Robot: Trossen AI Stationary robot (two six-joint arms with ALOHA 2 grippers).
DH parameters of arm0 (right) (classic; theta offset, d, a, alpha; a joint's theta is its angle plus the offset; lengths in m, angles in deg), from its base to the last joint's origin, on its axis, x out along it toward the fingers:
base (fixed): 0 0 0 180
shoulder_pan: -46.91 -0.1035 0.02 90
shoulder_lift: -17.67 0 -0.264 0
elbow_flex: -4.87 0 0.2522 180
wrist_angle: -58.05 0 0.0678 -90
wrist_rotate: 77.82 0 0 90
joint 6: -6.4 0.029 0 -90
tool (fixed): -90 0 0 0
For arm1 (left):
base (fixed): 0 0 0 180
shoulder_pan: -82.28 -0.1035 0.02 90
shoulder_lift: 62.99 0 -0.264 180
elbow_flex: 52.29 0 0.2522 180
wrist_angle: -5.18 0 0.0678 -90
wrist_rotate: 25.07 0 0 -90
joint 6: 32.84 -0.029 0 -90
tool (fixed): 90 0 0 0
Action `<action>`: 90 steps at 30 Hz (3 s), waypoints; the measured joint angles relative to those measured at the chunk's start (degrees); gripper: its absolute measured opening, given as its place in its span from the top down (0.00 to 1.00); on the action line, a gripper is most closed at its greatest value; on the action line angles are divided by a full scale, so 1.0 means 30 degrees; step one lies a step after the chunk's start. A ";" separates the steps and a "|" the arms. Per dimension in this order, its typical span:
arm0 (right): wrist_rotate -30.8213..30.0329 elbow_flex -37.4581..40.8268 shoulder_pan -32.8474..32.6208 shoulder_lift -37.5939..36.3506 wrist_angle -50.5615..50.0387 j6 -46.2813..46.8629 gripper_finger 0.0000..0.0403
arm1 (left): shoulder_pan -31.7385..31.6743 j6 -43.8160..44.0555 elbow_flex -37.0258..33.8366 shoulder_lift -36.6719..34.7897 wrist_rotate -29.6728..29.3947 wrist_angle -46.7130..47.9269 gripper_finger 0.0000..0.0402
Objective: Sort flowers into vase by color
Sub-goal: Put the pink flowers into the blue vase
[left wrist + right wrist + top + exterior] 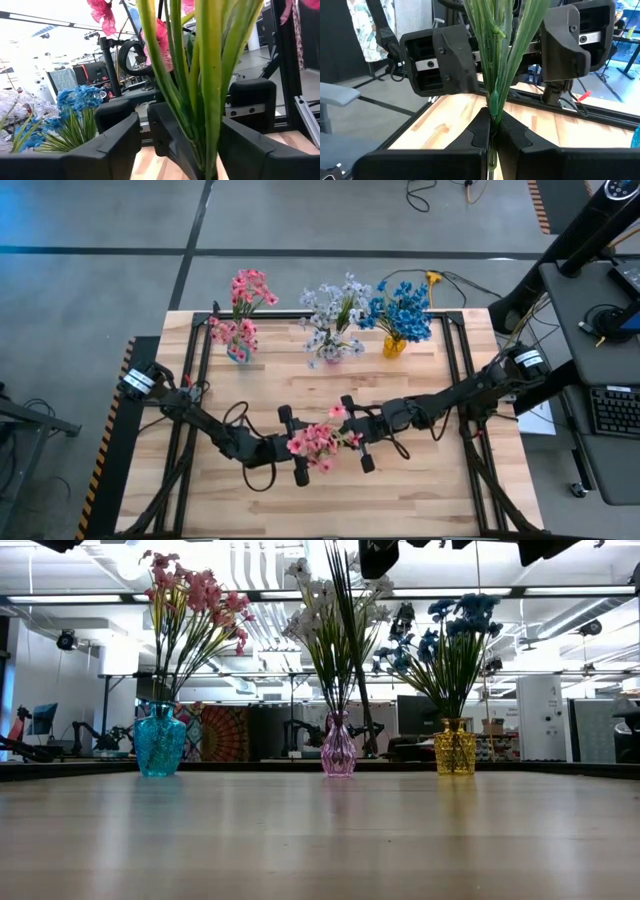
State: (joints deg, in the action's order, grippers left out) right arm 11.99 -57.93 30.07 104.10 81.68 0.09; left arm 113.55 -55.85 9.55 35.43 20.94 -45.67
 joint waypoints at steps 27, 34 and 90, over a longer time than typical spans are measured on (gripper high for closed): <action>-0.0103 -0.0036 0.0027 -0.0331 -0.0642 0.0767 0.78 | -0.0411 -0.0036 0.0004 -0.0010 0.0061 0.0484 0.98; -0.0830 -0.0036 -0.0007 -0.1264 -0.2447 0.1377 0.56 | -0.0364 -0.0166 0.0007 -0.0289 -0.1092 0.0547 0.98; -0.3494 -0.0015 0.0007 -0.4677 -0.8833 0.1687 0.48 | -0.3130 -1.2231 -0.2324 -1.1746 -1.3477 0.1017 0.98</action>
State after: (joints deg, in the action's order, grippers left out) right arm 1.51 -57.97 30.09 90.07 55.19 5.16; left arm 104.16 -92.55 2.58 0.19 -19.49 -42.62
